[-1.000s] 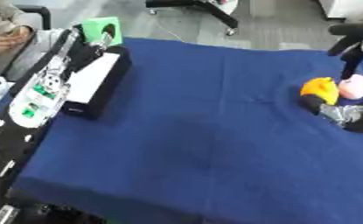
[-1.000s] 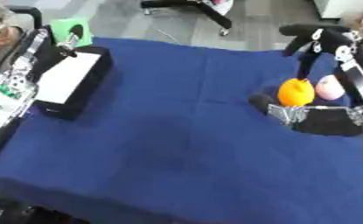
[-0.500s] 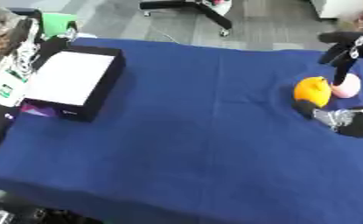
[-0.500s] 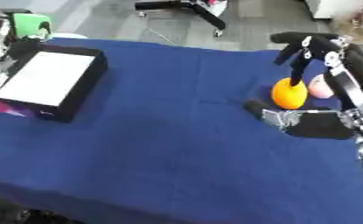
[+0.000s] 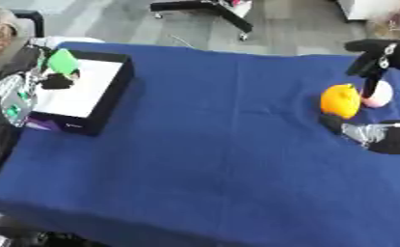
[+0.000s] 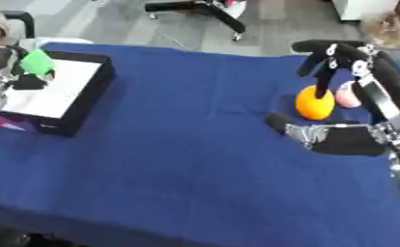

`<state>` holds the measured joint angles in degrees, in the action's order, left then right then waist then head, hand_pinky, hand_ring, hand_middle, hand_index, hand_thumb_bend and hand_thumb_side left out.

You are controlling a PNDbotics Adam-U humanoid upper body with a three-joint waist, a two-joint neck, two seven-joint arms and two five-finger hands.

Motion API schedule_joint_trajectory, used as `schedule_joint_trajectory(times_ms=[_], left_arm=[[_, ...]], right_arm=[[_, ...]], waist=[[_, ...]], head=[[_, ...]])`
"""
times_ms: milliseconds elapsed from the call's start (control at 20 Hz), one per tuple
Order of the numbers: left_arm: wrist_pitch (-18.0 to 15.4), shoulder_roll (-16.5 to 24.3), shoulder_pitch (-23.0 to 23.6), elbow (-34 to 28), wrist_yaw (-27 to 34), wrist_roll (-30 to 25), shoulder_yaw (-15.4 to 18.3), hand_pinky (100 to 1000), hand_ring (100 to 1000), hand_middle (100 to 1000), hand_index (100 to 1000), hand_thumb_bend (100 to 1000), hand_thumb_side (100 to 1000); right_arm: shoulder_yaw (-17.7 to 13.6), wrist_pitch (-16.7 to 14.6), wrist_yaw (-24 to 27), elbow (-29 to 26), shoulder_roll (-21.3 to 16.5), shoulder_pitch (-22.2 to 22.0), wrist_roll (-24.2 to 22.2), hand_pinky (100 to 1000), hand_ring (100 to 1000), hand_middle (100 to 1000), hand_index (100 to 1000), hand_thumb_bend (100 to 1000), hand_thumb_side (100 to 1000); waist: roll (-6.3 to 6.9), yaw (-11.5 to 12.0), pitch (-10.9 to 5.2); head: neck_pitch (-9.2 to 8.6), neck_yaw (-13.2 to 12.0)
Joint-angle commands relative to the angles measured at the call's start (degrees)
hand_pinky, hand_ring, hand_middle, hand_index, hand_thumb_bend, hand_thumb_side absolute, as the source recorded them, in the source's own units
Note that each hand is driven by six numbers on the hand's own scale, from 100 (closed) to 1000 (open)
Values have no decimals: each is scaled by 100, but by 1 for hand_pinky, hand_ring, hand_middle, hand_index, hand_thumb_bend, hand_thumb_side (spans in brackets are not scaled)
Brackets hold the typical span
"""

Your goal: Pick up the objects with one hand, pass them to the other hand, and then place them into the box on the other side of the table.

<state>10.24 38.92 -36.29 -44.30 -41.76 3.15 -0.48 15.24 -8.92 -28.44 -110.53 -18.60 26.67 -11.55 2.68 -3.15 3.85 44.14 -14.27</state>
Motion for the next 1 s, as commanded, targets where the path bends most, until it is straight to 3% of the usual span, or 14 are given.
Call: schedule_joint_trajectory(times_ms=[50,200,350,450,500,550,600,650,750,1000], left_arm=[[-30,124,-65,91,-16,-39,105,759,930,818,871,447,499],[-75,137,-18,81,122,36,138,806,992,886,917,579,675],[-134,189,19,-24,233,88,141,843,1000,932,943,649,738],[-175,226,37,-121,275,75,140,850,1000,947,949,638,733],[-197,240,46,-184,310,64,149,850,1000,948,949,639,781],[-235,252,61,-291,372,58,157,850,1000,947,948,581,681],[-278,260,87,-425,459,50,162,848,1000,945,947,556,664],[-325,263,117,-608,581,55,166,843,1000,941,942,468,616],[-450,232,199,-1099,1012,78,171,832,1000,942,936,351,622],[-950,78,548,-2776,2667,-27,8,820,1000,947,931,205,616]], right_arm=[[-11,6,26,-40,-53,50,-8,593,377,539,827,554,437],[-10,7,24,-37,-58,47,-11,593,377,539,826,553,436],[-12,9,19,-39,-58,49,-11,593,377,538,825,553,436],[-12,8,16,-38,-59,48,-14,594,377,537,825,552,436],[-13,8,14,-37,-60,48,-14,594,377,538,825,549,438],[-15,8,11,-37,-61,49,-14,594,377,537,825,552,437],[-18,9,8,-37,-63,52,-12,594,377,537,825,552,437],[-20,10,3,-37,-65,57,-11,594,377,538,826,551,436],[-27,15,-9,-33,-71,66,-8,595,377,538,826,552,436],[-64,33,-50,-5,-69,73,26,595,380,545,829,552,433]], waist=[[11,-4,-99],[18,-7,-99],[27,-2,-104],[30,1,-110],[30,3,-112],[30,5,-113],[29,8,-113],[26,13,-113],[18,24,-109],[-7,57,-85]], head=[[-58,-10],[-48,-14],[-49,-6],[-53,8],[-55,13],[-63,18],[-69,25],[-68,40],[-59,69],[-9,237]])
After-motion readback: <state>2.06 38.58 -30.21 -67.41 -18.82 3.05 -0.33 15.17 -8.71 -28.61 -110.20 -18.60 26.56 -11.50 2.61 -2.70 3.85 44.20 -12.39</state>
